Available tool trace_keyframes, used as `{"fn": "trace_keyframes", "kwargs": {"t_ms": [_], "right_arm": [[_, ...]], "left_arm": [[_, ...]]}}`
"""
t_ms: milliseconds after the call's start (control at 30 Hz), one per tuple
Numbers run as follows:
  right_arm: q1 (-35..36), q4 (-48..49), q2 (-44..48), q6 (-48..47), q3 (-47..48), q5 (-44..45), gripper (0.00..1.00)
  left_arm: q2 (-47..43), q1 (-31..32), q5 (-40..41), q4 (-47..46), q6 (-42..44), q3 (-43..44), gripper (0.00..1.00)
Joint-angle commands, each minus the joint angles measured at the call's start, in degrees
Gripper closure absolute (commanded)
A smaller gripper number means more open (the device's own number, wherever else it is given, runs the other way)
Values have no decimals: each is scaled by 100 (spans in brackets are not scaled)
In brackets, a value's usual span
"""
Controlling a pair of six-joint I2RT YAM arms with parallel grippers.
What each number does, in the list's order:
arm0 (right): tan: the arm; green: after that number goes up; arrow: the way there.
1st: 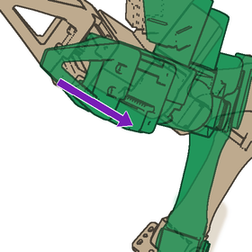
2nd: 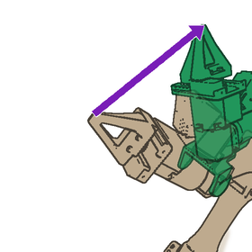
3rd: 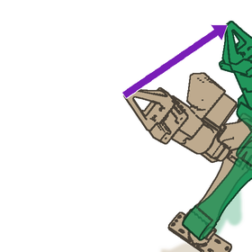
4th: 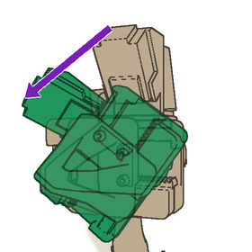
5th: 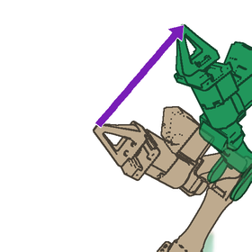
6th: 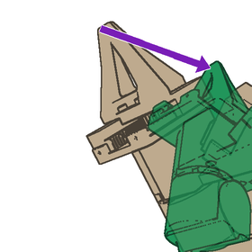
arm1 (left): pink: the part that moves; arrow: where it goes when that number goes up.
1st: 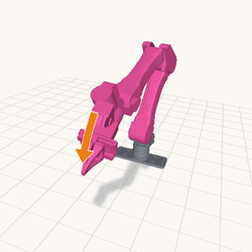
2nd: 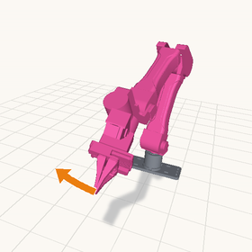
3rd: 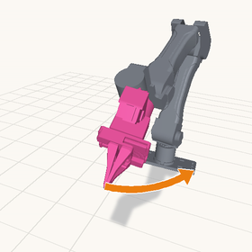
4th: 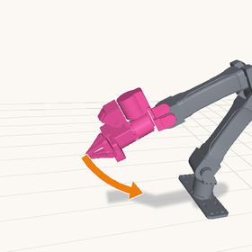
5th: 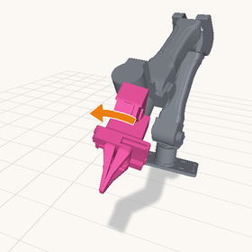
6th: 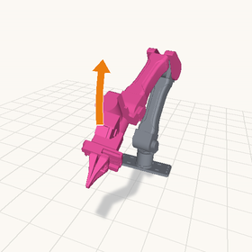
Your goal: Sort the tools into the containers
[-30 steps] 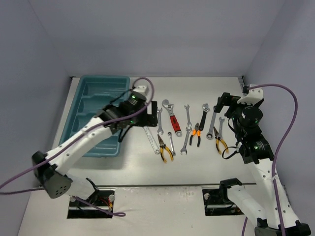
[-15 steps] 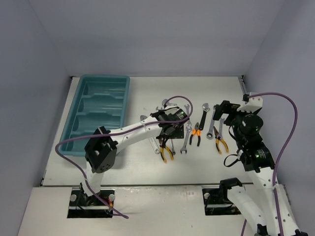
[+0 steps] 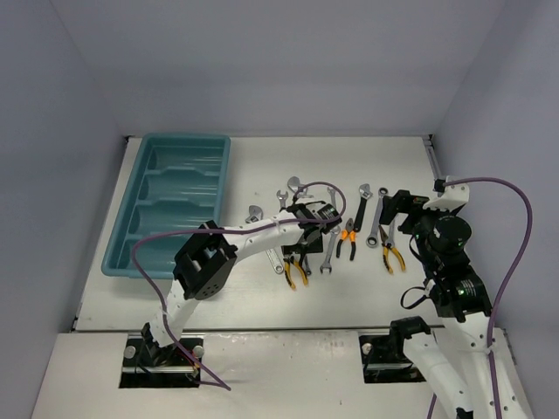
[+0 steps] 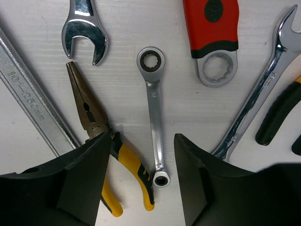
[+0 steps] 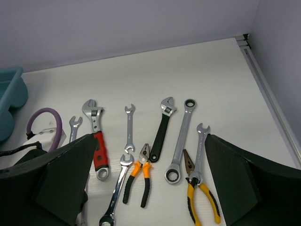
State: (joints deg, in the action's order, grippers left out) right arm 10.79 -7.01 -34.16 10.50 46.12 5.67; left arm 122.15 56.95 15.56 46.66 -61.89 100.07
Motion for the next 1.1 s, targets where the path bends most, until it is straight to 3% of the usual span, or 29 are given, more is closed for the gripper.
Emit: {"fn": "trace_keyframes", "kwargs": {"t_ms": [0, 233, 633, 767, 867, 1067], "right_arm": [[-42, 234, 64, 13, -33, -36, 1], [-50, 148, 147, -22, -42, -22, 1], [-42, 93, 208, -87, -40, 130, 1], [-46, 77, 191, -119, -2, 167, 1], [-42, 77, 176, -139, 8, 196, 0], [-42, 60, 184, -165, 22, 279, 0]], "left_arm": [[-62, -1, 202, 89, -246, 392, 51], [326, -8, 228, 203, -245, 706, 60], [560, -45, -76, 230, -508, 397, 72], [652, -61, -229, 216, -600, 306, 83], [622, -92, -317, 230, -614, 280, 98], [111, -177, -46, 247, -464, 544, 100]]}}
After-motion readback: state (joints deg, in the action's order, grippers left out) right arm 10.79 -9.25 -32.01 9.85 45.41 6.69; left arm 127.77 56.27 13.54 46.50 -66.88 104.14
